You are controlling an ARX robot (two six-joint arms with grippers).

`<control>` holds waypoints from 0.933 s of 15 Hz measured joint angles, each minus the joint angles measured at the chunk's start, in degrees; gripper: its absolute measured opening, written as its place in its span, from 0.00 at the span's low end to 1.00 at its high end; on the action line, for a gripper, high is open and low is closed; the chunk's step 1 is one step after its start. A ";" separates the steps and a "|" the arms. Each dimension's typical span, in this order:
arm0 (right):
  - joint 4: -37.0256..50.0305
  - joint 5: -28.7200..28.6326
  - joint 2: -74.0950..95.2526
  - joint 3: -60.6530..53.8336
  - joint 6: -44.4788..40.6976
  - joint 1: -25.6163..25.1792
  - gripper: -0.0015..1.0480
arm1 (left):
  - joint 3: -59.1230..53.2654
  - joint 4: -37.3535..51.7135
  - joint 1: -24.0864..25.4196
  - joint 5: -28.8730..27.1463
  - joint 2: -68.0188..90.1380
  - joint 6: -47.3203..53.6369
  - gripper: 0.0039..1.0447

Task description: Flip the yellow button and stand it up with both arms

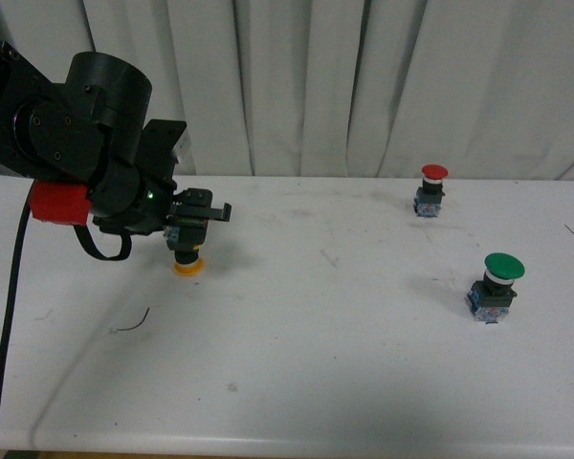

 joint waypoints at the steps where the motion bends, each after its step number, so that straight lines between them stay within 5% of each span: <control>1: 0.00 0.00 0.00 0.00 0.00 0.00 0.94 | 0.00 -0.11 -0.07 -0.02 0.00 -0.02 0.39; 6: 0.00 0.00 0.00 0.00 0.00 0.00 0.94 | -5.09 2.19 -0.90 1.66 -5.90 -0.09 0.34; 14: 0.00 0.00 0.00 0.00 0.00 0.00 0.94 | -46.95 17.16 -9.64 4.15 -51.04 -5.97 0.34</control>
